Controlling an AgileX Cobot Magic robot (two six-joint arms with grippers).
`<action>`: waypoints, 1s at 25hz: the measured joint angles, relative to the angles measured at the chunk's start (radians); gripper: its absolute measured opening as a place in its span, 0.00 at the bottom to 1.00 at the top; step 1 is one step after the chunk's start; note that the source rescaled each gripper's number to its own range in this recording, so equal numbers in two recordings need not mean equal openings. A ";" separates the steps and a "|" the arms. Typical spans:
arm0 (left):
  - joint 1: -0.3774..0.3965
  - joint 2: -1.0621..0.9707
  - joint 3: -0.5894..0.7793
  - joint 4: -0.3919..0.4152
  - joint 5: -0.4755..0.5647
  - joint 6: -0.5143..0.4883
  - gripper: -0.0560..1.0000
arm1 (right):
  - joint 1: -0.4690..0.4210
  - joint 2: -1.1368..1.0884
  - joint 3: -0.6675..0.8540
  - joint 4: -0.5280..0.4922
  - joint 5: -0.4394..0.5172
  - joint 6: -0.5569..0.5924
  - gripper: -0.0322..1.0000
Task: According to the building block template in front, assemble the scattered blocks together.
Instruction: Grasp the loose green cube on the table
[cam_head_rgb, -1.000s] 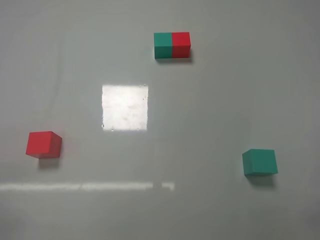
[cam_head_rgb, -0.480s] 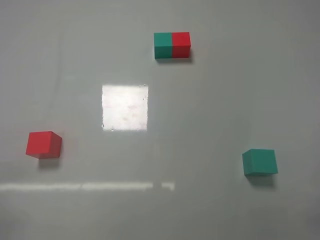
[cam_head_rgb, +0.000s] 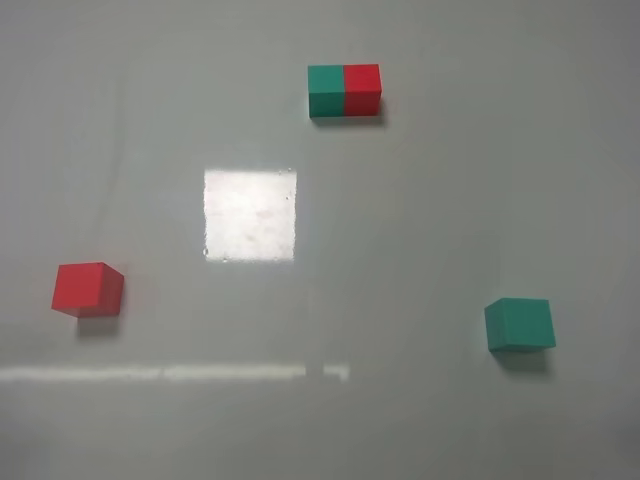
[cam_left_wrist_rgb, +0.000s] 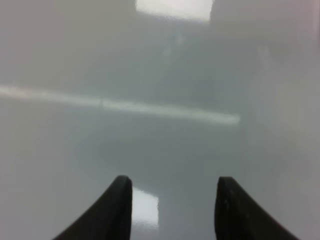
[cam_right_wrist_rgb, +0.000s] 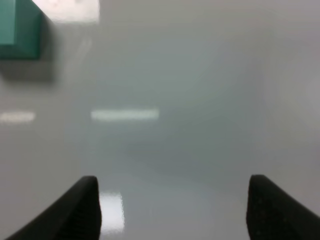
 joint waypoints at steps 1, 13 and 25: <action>0.000 0.000 0.000 0.000 0.000 0.000 0.07 | 0.000 0.004 -0.019 0.000 0.000 -0.001 0.50; 0.000 0.000 0.000 0.000 0.000 0.000 0.07 | 0.087 0.383 -0.298 0.241 0.039 -0.507 0.50; 0.000 0.000 0.000 0.000 0.000 0.000 0.07 | 0.142 0.548 -0.300 0.358 0.032 -1.011 0.50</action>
